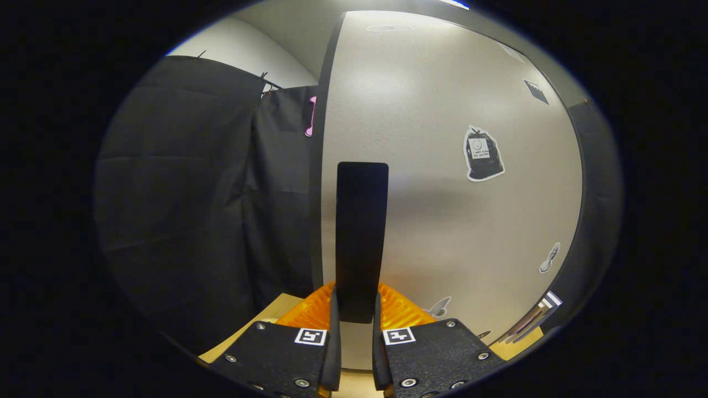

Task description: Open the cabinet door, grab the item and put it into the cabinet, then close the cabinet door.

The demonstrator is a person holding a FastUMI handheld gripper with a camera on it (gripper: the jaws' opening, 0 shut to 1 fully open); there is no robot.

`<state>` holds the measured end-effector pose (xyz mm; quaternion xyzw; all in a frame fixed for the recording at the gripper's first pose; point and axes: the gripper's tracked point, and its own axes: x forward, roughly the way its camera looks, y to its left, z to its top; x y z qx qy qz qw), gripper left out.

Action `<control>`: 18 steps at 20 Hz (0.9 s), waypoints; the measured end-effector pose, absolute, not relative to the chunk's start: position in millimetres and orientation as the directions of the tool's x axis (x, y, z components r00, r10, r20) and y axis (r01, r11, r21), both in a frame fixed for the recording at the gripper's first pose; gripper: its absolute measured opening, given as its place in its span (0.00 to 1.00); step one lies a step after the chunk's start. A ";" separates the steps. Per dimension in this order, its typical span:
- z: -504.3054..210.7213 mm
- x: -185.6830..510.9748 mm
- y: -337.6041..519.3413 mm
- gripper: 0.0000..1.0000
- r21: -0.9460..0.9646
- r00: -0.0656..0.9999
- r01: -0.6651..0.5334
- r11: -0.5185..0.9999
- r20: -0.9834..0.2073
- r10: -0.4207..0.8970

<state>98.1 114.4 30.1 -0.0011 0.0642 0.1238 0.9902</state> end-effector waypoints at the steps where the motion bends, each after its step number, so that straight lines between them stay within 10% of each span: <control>1: 30.6 94.7 113.5 0.23 0.017 0.956 -0.262 0.965 -0.129 0.262; 18: 17.1 91.2 75.3 0.23 0.111 0.718 -0.673 0.731 -0.139 0.682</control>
